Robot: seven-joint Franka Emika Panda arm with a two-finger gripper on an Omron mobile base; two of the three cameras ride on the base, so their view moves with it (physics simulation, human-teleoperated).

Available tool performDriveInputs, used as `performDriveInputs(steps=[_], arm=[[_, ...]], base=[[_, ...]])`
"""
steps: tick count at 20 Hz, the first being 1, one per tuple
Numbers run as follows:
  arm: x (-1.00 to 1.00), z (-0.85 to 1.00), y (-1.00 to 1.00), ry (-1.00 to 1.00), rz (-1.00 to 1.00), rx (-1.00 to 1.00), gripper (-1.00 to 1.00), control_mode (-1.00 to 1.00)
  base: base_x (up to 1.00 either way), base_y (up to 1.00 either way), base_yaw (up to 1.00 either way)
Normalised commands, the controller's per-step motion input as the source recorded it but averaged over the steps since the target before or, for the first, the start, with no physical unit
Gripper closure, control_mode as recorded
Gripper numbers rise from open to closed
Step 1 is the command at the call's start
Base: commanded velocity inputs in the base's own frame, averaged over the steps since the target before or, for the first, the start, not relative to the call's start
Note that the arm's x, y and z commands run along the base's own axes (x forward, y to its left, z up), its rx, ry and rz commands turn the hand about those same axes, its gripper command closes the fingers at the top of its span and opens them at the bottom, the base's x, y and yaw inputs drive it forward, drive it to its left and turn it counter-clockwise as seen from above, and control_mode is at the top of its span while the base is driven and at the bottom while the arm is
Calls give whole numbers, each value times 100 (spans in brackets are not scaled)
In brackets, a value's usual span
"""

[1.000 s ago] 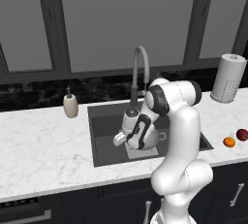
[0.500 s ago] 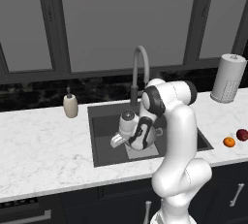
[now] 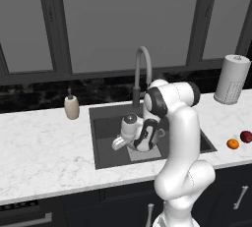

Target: Put the colander in the sink, put the tangerine, pear in the colander, and turn on the sink faucet and pour water over the colander.

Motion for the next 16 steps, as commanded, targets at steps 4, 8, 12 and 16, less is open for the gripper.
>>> performDriveInputs(steps=[4, 8, 12, 16], arm=[[0, 8, -4, 1, 0, 0, -100, -100], [-41, 58, -15, 3, -2, 0, -100, -100], [-75, 75, -19, 0, -2, 1, -100, -100], [-67, 91, -3, 0, -1, 3, -100, -100]], base=[[0, 0, 0], [0, 0, 0], [0, 0, 0], [0, 0, 0]])
